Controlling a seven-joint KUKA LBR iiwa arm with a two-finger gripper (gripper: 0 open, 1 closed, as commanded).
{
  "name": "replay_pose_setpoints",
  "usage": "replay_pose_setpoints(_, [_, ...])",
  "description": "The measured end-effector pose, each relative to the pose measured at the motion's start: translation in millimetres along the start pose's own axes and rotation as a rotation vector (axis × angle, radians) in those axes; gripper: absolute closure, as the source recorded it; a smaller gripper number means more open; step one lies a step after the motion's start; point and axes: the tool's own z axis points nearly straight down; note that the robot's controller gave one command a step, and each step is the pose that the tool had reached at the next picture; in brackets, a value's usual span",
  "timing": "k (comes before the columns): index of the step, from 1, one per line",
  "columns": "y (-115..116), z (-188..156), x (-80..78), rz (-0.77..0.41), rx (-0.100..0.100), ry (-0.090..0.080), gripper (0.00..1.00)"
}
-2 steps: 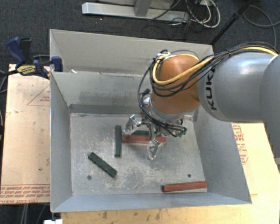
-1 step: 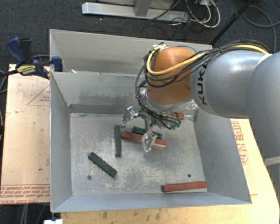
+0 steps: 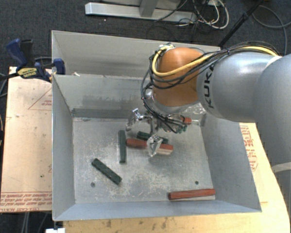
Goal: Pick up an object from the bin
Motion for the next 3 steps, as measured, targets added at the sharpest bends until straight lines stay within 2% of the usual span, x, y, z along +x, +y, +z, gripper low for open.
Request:
replay_pose_setpoints(1, [-21.0, 15.5, 1.8, -0.112, 0.003, -0.004, 1.0])
replay_pose_setpoints(2, [-21.0, 15.5, 1.8, -0.112, 0.003, -0.005, 1.0])
replay_pose_setpoints(3, [-0.7, -105.3, 5.9, -0.09, -0.001, 0.005, 1.0])
